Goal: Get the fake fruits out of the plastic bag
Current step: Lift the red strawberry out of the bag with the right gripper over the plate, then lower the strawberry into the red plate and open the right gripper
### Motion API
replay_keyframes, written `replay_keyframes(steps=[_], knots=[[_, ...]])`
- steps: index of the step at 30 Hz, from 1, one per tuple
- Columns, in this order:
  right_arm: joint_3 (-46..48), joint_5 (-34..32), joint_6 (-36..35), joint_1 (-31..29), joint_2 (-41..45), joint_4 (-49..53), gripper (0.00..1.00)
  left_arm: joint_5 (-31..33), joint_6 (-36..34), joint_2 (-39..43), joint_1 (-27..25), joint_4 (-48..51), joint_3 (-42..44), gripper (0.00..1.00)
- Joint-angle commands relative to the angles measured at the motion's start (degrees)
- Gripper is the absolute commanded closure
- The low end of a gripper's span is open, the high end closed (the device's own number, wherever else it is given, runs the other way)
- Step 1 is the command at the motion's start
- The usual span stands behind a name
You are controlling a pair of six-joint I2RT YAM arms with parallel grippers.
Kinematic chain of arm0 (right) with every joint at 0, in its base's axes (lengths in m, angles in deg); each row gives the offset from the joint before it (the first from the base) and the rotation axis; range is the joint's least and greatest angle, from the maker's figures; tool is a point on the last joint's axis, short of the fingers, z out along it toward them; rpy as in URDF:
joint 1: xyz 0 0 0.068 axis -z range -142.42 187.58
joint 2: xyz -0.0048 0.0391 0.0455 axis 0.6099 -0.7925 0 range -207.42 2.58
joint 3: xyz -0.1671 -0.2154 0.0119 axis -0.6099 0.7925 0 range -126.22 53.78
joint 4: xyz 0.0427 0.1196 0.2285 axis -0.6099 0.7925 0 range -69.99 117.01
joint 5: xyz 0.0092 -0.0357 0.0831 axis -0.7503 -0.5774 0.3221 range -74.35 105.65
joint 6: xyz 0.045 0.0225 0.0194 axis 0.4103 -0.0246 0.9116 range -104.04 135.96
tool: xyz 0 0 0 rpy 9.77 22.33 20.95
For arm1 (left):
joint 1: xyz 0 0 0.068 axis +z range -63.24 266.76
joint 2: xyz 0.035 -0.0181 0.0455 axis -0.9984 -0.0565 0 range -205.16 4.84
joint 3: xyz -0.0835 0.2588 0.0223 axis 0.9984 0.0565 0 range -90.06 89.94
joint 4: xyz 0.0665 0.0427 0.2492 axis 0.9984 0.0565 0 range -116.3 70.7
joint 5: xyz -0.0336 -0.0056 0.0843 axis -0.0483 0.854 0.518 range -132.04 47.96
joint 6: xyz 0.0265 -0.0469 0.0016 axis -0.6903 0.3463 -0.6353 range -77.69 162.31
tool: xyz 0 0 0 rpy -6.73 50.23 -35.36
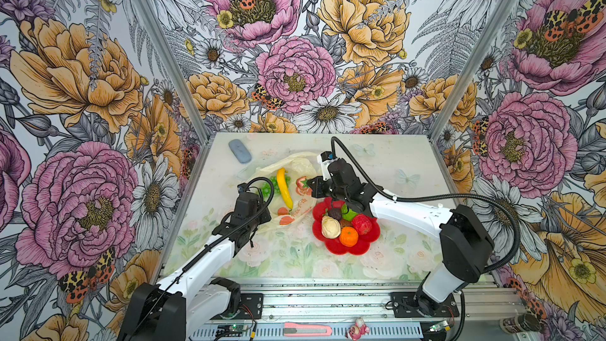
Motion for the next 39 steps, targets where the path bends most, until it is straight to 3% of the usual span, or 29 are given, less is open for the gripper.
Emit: replay_keyframes(steps=[1, 14, 39], knots=[[2.04, -2.32, -3.74, 0.43, 6.42, 9.19, 1.00, 2.57, -2.42, 1.13, 0.66, -2.44, 0.80, 1.00], [9.90, 1.40, -3.19, 3.58, 19.04, 25.24, 1.00, 0.36, -3.21, 3.33, 0.58, -5.90, 3.95, 1.00], [10.71, -3.37, -4.92, 3.58, 19.08, 35.66, 1.00, 1.94, -2.87, 2.96, -0.61, -6.65, 4.19, 1.00]])
